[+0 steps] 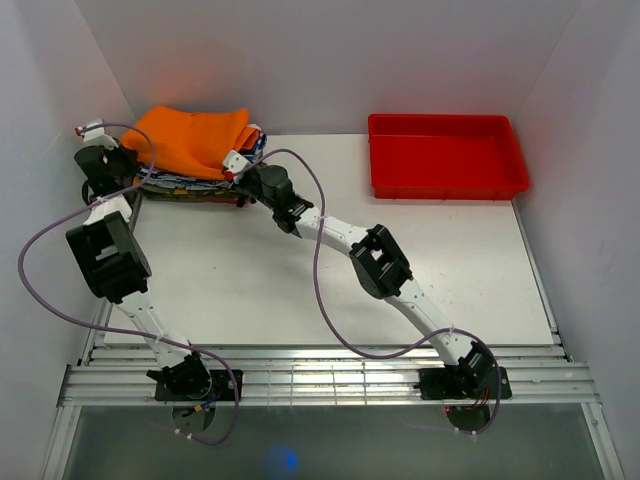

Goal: Fold and stack the trousers
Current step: Neatly place the folded trousers to the corner

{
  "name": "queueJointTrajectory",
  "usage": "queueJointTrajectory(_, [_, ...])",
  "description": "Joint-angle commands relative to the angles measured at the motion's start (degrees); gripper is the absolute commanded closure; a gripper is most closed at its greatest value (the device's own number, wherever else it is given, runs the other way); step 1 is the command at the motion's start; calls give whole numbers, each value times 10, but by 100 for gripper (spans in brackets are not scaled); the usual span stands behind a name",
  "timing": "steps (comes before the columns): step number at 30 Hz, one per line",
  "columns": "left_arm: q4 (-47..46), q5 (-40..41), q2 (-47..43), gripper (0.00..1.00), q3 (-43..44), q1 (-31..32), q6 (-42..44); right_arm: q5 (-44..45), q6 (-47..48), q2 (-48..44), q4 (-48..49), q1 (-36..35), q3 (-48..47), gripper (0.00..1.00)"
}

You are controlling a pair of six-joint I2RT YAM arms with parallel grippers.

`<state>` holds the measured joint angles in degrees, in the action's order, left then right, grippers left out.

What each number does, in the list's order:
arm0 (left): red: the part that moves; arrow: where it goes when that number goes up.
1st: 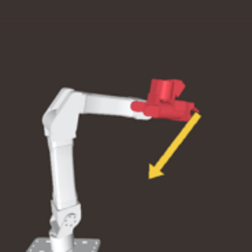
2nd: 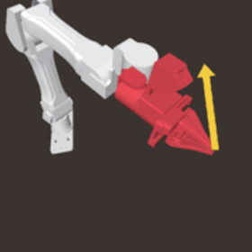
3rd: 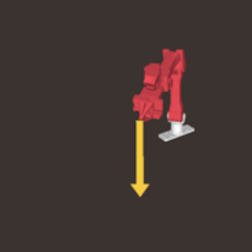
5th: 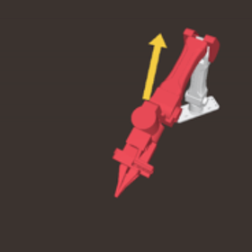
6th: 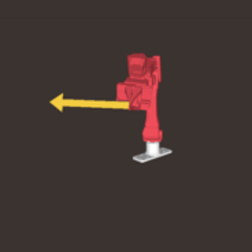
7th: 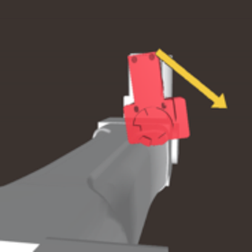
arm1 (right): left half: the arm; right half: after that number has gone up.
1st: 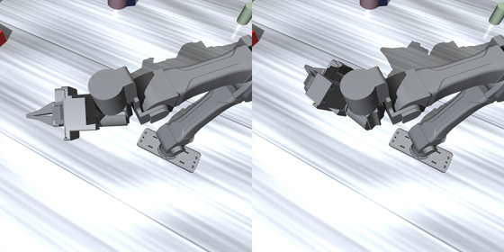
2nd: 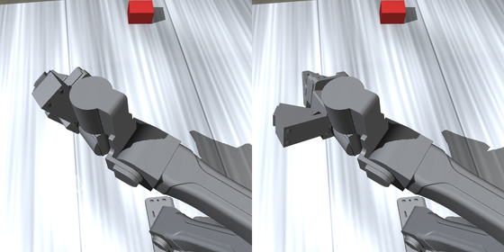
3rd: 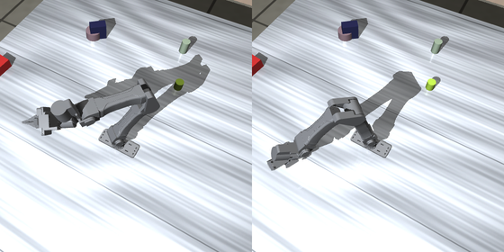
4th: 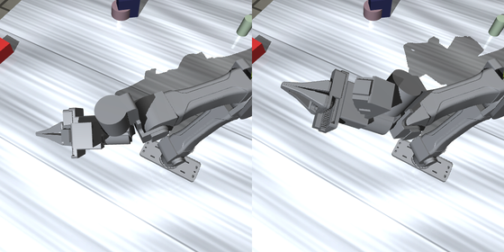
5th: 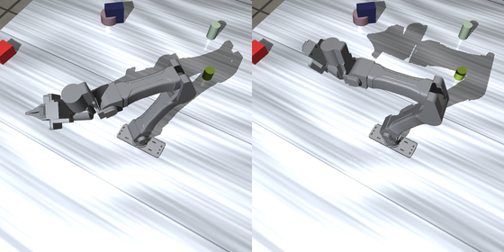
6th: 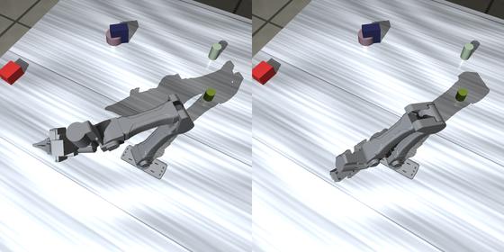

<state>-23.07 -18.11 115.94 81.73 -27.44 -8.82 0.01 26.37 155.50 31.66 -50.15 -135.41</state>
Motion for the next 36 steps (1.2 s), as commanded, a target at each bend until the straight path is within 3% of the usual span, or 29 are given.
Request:
queueJointTrajectory(1, [-71, 54, -38, 100, 72, -17, -19, 43, 45, -71, 56, 42, -30, 92])
queueJointTrajectory(12, [-107, 50, 4, 100, 144, -17, -69, 26, 105, -62, 115, 56, -45, 92])
queueJointTrajectory(23, [-109, 79, 18, 100, 24, -18, 47, 21, 66, -51, 67, 60, 15, 92])
queueJointTrajectory(27, [-91, 85, -14, 100, -37, -19, 70, 44, 26, -113, 62, 56, 80, 92])
queueJointTrajectory(29, [-80, 73, -31, 100, -58, -19, 80, 59, 18, -130, 65, 52, 121, 84])
queueJointTrajectory(30, [-77, 75, -45, 100, -77, -19, 84, 63, 16, -140, 61, 49, 127, 69])
queueJointTrajectory(33, [-47, 104, -53, 100, -83, -19, 86, 85, 4, -154, 35, 44, 135, 41])
queueJointTrajectory(34, [-28, 123, -52, 100, -81, -20, 86, 90, -3, -157, 21, 44, 138, 28])
queueJointTrajectory(36, [-8, 132, -55, 100, -76, -22, 86, 97, -11, -173, 10, 44, 144, 19])
